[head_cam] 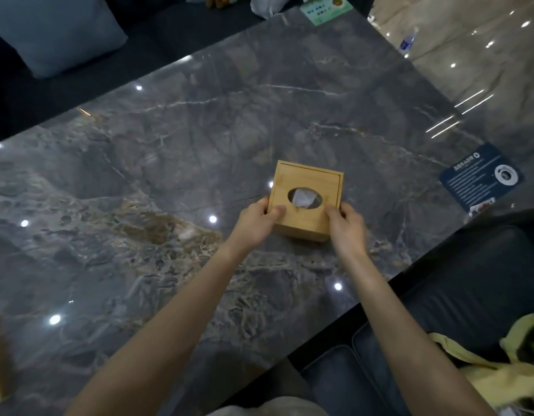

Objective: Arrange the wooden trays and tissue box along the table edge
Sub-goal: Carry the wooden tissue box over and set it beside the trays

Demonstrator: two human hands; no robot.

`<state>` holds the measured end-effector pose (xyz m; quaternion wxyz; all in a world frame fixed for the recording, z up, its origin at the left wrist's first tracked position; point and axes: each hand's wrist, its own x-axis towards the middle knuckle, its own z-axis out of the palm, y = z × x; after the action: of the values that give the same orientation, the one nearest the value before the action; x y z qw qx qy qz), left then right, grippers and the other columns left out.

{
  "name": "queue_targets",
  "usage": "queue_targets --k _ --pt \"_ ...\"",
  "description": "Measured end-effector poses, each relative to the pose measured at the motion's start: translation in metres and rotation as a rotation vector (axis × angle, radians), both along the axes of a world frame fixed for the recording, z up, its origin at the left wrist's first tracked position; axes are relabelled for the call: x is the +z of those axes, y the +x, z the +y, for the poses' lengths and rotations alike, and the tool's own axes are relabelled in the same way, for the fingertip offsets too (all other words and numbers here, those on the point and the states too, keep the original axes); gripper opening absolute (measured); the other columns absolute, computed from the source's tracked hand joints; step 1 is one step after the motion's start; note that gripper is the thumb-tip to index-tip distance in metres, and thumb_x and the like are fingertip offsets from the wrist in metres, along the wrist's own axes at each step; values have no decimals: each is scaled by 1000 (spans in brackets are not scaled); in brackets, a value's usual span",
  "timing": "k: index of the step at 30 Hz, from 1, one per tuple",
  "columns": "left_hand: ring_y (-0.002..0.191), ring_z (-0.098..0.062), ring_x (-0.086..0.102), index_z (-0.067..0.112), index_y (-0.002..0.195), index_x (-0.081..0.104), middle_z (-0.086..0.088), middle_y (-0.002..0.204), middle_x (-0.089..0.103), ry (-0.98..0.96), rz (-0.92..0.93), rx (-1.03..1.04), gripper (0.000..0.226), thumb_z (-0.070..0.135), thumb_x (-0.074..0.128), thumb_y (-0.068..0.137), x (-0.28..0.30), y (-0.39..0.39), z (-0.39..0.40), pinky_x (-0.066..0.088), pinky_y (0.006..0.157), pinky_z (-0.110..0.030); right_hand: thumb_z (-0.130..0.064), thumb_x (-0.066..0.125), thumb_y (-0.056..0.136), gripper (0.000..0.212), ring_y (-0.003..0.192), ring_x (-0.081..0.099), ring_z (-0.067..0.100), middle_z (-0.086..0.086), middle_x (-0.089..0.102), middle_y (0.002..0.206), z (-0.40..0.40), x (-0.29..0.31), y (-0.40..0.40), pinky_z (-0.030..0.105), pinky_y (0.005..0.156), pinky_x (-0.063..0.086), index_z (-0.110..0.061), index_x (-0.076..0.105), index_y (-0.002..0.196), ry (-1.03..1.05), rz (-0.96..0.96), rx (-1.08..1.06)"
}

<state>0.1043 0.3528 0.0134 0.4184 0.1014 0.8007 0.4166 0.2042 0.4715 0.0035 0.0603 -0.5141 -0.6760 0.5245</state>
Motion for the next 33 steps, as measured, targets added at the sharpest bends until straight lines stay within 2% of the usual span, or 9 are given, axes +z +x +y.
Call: queue_targets --k 3,7,13,16,21,24,27,30,33 --pt "97 -16 57 11 115 59 -3 106 64 0 57 -5 31 28 48 91 1 1 -6 43 74 -26 -24 46 91 24 74 54 13 -5 60 76 0 5 0 28 60 40 -12 66 94 38 6 48" --pt "102 -29 61 5 108 63 -15 109 68 -39 115 29 34 30 49 90 10 -6 -24 47 86 -42 -26 48 89 21 65 50 11 -4 57 66 -9 18 -8 27 55 36 -18 64 77 77 -3 131" --pt "95 -31 63 8 100 67 -16 103 70 -36 207 200 32 33 50 89 36 -19 -74 49 86 -44 -31 50 87 31 85 61 29 16 68 83 -47 49 -39 36 68 44 -5 68 84 98 10 283" --pt "95 -30 65 15 96 68 -11 99 71 1 236 295 28 36 51 87 50 -25 -112 51 90 -50 -37 51 84 31 89 63 27 10 72 90 -77 63 -57 50 83 53 -15 71 89 96 50 349" --pt "83 -19 62 8 97 68 -6 87 68 66 354 457 28 30 52 89 74 -25 -190 46 71 -33 -31 54 83 25 77 62 23 7 68 75 -147 83 -82 40 67 51 -13 71 79 97 169 459" --pt "68 -3 55 12 97 68 11 72 60 73 417 563 23 27 52 89 82 -20 -245 39 59 -21 -30 56 82 21 71 56 15 -4 61 65 -199 90 -90 33 63 43 -18 70 74 70 248 532" --pt "66 0 52 14 97 68 13 70 58 57 446 681 22 28 53 88 85 -9 -306 40 60 -22 -31 58 84 26 83 62 14 -3 72 85 -259 93 -91 28 67 44 -16 73 98 56 299 593" --pt "66 -3 52 18 88 67 10 71 60 59 447 764 16 26 53 89 89 7 -366 40 63 -25 -28 59 84 17 74 59 7 -10 67 75 -321 91 -87 28 69 45 -22 73 91 -4 336 665" --pt "68 -6 54 17 85 66 5 75 64 29 457 828 17 27 54 89 92 25 -426 41 61 -17 -28 58 85 29 82 60 2 -9 71 92 -382 87 -77 26 77 51 -18 69 109 -70 357 748"
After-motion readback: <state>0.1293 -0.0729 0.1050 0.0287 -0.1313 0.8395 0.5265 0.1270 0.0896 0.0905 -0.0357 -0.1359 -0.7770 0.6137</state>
